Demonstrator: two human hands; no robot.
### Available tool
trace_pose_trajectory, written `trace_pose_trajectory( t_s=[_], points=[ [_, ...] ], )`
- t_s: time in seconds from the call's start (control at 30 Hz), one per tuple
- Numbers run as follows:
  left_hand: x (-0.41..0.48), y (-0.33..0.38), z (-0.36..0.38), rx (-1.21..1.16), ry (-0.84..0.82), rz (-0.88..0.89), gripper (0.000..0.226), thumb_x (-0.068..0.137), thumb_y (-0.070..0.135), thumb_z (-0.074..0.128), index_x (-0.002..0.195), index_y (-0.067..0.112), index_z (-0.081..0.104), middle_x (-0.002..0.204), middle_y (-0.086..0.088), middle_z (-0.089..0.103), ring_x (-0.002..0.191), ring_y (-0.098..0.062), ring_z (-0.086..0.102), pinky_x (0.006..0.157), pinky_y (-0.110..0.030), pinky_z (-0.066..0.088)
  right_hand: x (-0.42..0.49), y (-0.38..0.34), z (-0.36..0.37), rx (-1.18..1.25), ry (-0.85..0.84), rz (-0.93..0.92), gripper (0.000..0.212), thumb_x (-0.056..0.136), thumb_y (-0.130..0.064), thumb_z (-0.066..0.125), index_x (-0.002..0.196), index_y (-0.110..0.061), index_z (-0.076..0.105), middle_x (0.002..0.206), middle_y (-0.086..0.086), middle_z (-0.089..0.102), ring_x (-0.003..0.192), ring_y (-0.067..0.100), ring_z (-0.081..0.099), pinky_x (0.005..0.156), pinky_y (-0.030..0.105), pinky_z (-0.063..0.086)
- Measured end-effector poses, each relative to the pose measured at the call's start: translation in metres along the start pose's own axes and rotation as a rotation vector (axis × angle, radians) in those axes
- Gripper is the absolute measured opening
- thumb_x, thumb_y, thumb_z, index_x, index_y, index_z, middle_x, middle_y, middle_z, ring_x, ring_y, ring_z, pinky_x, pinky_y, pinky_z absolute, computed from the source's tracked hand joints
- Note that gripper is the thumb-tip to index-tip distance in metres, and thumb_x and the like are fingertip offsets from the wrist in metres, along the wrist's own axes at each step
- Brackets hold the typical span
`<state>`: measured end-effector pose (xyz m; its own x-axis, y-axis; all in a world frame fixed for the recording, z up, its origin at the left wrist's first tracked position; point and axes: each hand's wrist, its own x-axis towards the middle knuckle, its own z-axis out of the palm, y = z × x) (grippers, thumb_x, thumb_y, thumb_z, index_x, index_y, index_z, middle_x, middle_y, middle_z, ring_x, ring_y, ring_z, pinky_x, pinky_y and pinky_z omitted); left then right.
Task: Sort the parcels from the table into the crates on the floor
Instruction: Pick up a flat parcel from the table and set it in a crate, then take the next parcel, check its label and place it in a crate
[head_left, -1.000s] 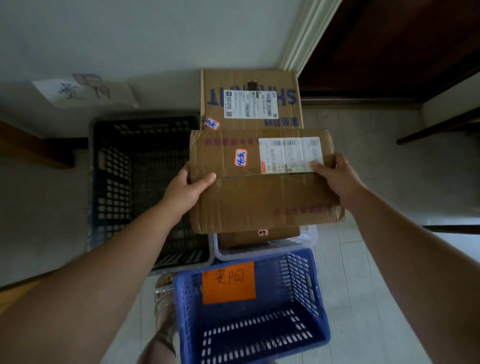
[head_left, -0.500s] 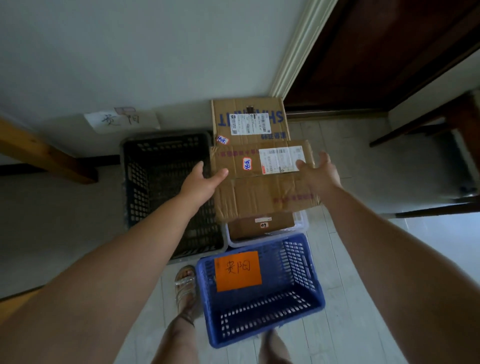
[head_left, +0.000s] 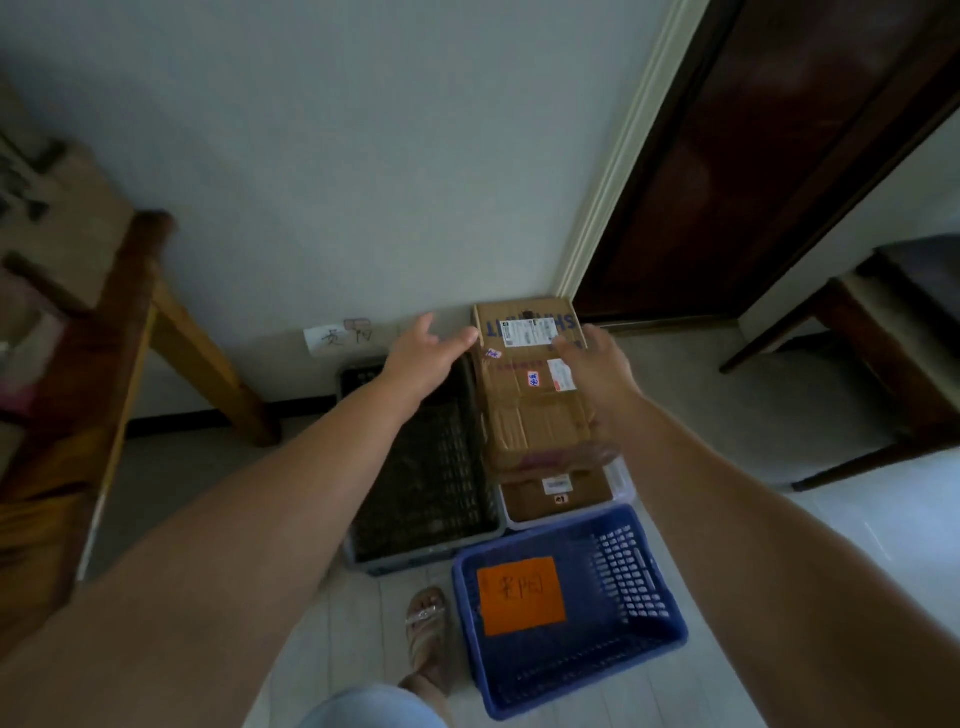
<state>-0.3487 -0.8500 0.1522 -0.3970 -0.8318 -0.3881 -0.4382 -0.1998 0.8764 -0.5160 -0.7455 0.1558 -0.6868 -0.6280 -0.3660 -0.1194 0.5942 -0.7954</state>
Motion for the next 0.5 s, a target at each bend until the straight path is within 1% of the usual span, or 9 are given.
trace_pose_trajectory(
  t_s=[0.03, 0.1, 0.13, 0.17, 0.23, 0.3, 0.33, 0.4, 0.5],
  points=[
    [-0.012, 0.001, -0.006, -0.011, 0.017, 0.019, 0.077, 0.086, 0.046, 0.061, 0.148, 0.017, 0.026, 0.146, -0.01, 0.039, 0.131, -0.025, 0.041, 0.099, -0.032, 0.032, -0.01, -0.004, -0.001, 0.006, -0.001, -0.013, 0.055, 0.091, -0.043, 0.055, 0.14, -0.023, 0.042, 0.134, 0.003, 0.056, 0.112, 0.024, 0.059, 0.094, 0.043, 0.049],
    [-0.05, 0.003, -0.019, -0.031, 0.058, 0.067, 0.075, 0.087, 0.046, 0.061, 0.147, 0.018, 0.027, 0.145, -0.009, 0.039, 0.13, -0.024, 0.04, 0.098, -0.031, 0.032, -0.042, -0.011, -0.002, 0.021, 0.0, -0.073, 0.059, 0.091, -0.044, 0.054, 0.143, -0.023, 0.038, 0.137, 0.002, 0.052, 0.099, 0.017, 0.06, 0.076, 0.031, 0.05],
    [-0.066, 0.005, -0.024, -0.041, 0.08, 0.085, 0.075, 0.087, 0.046, 0.061, 0.147, 0.017, 0.027, 0.145, -0.009, 0.04, 0.13, -0.024, 0.041, 0.099, -0.03, 0.032, -0.052, -0.014, -0.003, 0.02, 0.001, -0.1, 0.06, 0.091, -0.043, 0.054, 0.144, -0.022, 0.036, 0.138, 0.002, 0.049, 0.094, 0.013, 0.059, 0.069, 0.027, 0.046],
    [-0.083, 0.005, -0.029, -0.05, 0.106, 0.104, 0.074, 0.087, 0.045, 0.061, 0.147, 0.017, 0.028, 0.144, -0.01, 0.041, 0.129, -0.023, 0.041, 0.099, -0.029, 0.032, -0.067, -0.015, -0.004, 0.022, 0.0, -0.132, 0.062, 0.091, -0.043, 0.054, 0.145, -0.022, 0.034, 0.141, 0.003, 0.046, 0.097, 0.013, 0.058, 0.07, 0.024, 0.043],
    [-0.118, 0.005, -0.039, -0.085, 0.133, 0.136, 0.073, 0.087, 0.043, 0.061, 0.147, 0.016, 0.028, 0.143, -0.012, 0.042, 0.129, -0.023, 0.042, 0.098, -0.027, 0.031, -0.093, -0.019, -0.003, 0.036, -0.011, -0.179, 0.065, 0.091, -0.044, 0.054, 0.147, -0.022, 0.031, 0.147, 0.004, 0.039, 0.12, 0.02, 0.05, 0.081, 0.024, 0.039],
    [-0.156, 0.001, -0.05, -0.132, 0.154, 0.158, 0.073, 0.088, 0.041, 0.061, 0.147, 0.016, 0.026, 0.144, -0.012, 0.042, 0.13, -0.023, 0.041, 0.1, -0.028, 0.031, -0.127, -0.025, -0.001, 0.053, -0.025, -0.232, 0.064, 0.091, -0.044, 0.054, 0.147, -0.022, 0.032, 0.149, 0.003, 0.036, 0.125, 0.019, 0.043, 0.086, 0.023, 0.038],
    [-0.171, 0.0, -0.056, -0.149, 0.168, 0.165, 0.073, 0.088, 0.04, 0.061, 0.147, 0.016, 0.026, 0.144, -0.012, 0.041, 0.13, -0.022, 0.041, 0.101, -0.028, 0.031, -0.141, -0.028, 0.002, 0.051, -0.027, -0.257, 0.063, 0.092, -0.043, 0.054, 0.146, -0.021, 0.033, 0.15, 0.003, 0.036, 0.128, 0.02, 0.041, 0.093, 0.026, 0.039],
    [-0.202, -0.004, -0.071, -0.16, 0.216, 0.191, 0.071, 0.089, 0.039, 0.061, 0.147, 0.017, 0.027, 0.144, -0.01, 0.041, 0.129, -0.021, 0.041, 0.096, -0.024, 0.03, -0.171, -0.038, 0.008, 0.051, -0.048, -0.304, 0.062, 0.093, -0.041, 0.055, 0.146, -0.019, 0.033, 0.151, 0.006, 0.035, 0.136, 0.023, 0.037, 0.109, 0.037, 0.033],
    [-0.241, -0.006, -0.101, -0.14, 0.311, 0.258, 0.066, 0.089, 0.038, 0.06, 0.145, 0.019, 0.031, 0.141, -0.006, 0.044, 0.119, -0.015, 0.045, 0.086, -0.02, 0.033, -0.211, -0.056, 0.023, 0.069, -0.104, -0.365, 0.06, 0.093, -0.04, 0.055, 0.146, -0.02, 0.034, 0.152, 0.008, 0.034, 0.137, 0.023, 0.036, 0.11, 0.043, 0.033]
  ],
)
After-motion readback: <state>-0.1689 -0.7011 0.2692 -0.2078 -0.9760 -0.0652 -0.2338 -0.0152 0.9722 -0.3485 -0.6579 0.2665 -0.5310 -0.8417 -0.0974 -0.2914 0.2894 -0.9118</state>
